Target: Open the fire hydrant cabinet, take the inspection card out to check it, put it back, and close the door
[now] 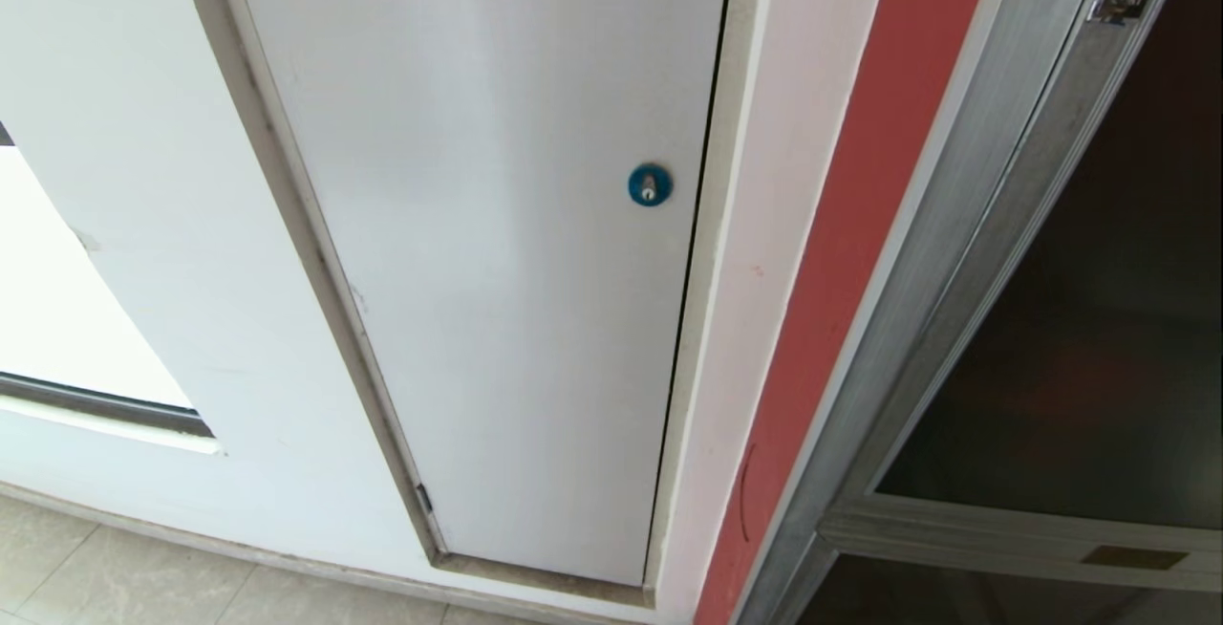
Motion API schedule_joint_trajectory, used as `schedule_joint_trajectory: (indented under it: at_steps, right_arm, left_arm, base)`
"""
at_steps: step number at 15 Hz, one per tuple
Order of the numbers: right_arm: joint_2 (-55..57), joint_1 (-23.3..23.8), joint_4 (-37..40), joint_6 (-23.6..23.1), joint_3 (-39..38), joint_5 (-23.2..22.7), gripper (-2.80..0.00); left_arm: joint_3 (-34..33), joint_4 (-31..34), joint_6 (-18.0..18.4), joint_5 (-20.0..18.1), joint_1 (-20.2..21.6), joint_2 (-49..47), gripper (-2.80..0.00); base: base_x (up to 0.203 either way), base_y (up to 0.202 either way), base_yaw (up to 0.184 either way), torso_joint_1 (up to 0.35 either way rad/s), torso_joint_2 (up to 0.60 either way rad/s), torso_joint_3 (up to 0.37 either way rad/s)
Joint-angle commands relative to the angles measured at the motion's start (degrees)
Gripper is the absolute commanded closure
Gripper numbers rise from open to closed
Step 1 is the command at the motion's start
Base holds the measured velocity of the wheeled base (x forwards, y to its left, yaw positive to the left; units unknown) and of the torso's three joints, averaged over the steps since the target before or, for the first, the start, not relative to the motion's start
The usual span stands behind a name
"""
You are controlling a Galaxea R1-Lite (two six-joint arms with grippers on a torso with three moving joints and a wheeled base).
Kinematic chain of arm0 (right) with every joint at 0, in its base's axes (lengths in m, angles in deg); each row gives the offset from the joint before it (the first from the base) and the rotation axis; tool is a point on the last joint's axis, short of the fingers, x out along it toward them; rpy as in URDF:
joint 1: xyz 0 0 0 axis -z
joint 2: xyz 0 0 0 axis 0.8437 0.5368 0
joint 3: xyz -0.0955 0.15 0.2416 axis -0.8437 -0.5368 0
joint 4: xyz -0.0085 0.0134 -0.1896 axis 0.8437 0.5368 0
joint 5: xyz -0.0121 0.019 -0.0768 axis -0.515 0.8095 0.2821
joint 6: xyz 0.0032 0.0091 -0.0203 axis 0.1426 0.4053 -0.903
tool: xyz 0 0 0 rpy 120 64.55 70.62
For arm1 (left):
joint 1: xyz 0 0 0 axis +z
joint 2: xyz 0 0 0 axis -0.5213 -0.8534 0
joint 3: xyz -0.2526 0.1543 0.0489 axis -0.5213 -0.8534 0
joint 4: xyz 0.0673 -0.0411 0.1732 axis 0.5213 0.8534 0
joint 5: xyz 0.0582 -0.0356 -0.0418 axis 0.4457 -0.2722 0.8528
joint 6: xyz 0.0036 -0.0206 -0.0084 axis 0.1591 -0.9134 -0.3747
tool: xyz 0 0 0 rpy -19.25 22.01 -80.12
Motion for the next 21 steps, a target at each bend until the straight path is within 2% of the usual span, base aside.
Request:
schedule_joint_trajectory:
  at_steps: [1, 4, 9, 18, 21]
  right_arm:
    - [2.5, -0.2, 0.5, 0.1, 2.7, -0.1, 0.00]
    - [3.8, -1.1, 3.9, 0.0, 6.0, -0.1, 0.00]
    - [6.1, -1.5, 4.7, 0.1, 8.3, 0.2, 0.00]
    - [7.5, -1.5, 4.7, 0.2, 8.0, 0.5, 0.00]
    - [8.3, -1.5, 4.6, 0.2, 8.2, 2.2, 0.00]
  left_arm:
    - [0.0, 0.0, 0.0, 0.0, 0.0, -0.1, 0.00]
    - [0.0, 0.0, 0.0, 0.0, 0.0, -0.1, 0.00]
    - [0.0, 0.0, 0.0, 0.1, 0.0, -0.1, 0.00]
    - [0.0, 0.0, 0.0, 0.1, 0.0, -0.1, 0.00]
    - [0.0, 0.0, 0.0, 0.1, 0.0, -0.1, 0.00]
  base:
    - [0.000, 0.000, 0.000, 0.000, 0.00, 0.000]
    - [0.000, 0.000, 0.000, 0.000, 0.00, 0.000]
    - [0.000, 0.000, 0.000, 0.000, 0.00, 0.000]
    - [0.000, 0.000, 0.000, 0.000, 0.00, 0.000]
    - [0.000, 0.000, 0.000, 0.000, 0.00, 0.000]
